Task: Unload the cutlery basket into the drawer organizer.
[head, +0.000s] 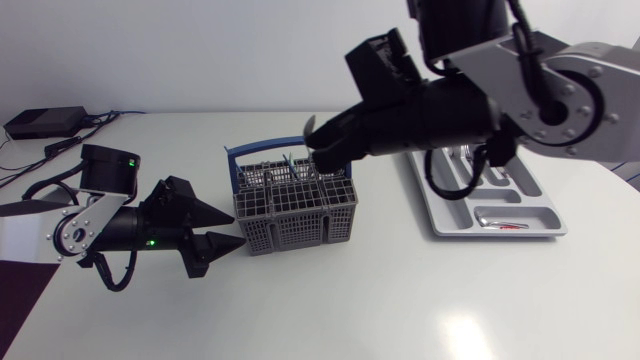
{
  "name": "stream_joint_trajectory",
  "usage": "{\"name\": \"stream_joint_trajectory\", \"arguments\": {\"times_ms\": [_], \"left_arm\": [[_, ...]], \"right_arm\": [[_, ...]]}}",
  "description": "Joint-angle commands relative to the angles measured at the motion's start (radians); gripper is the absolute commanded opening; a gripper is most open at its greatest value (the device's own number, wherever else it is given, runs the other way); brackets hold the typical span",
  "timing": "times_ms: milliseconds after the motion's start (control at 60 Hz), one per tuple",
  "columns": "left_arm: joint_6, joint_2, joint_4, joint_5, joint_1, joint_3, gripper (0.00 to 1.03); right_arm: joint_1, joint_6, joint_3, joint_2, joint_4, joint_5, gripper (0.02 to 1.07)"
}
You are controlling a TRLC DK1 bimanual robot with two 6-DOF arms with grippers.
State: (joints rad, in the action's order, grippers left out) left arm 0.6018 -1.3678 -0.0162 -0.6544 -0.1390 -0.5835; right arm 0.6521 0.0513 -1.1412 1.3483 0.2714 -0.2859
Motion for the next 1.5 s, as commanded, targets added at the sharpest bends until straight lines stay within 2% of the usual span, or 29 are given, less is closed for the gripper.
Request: {"name": "stream_joint_trajectory", "arguments": {"times_ms": [0,283,650,950,1133,1483], "left_arm": [[-0.013,0.006,0.002,-0.011,-0.011,-0.003,0.69],[-0.028,0.022,-0.01,0.001,-0.034,-0.009,0.69],[-0.045,0.022,-0.011,0.032,-0.077,-0.016,0.69],[-0.051,0.022,-0.013,0.047,-0.091,-0.022,0.69],[-0.051,0.033,-0.022,0.047,-0.086,-0.021,0.69],[-0.045,0.05,-0.031,0.048,-0.067,-0.019,0.69]], "right_arm": [[-0.046,0.064,0.047,-0.064,0.046,-0.013,0.08],[-0.341,0.286,0.126,-0.193,0.21,-0.122,0.08],[-0.706,0.619,0.213,-0.218,0.278,-0.234,0.08],[-0.842,0.803,0.271,-0.161,0.232,-0.246,0.08],[-0.902,0.91,0.307,-0.103,0.153,-0.231,0.08],[-0.982,1.081,0.337,0.069,-0.038,-0.125,0.08]]}}
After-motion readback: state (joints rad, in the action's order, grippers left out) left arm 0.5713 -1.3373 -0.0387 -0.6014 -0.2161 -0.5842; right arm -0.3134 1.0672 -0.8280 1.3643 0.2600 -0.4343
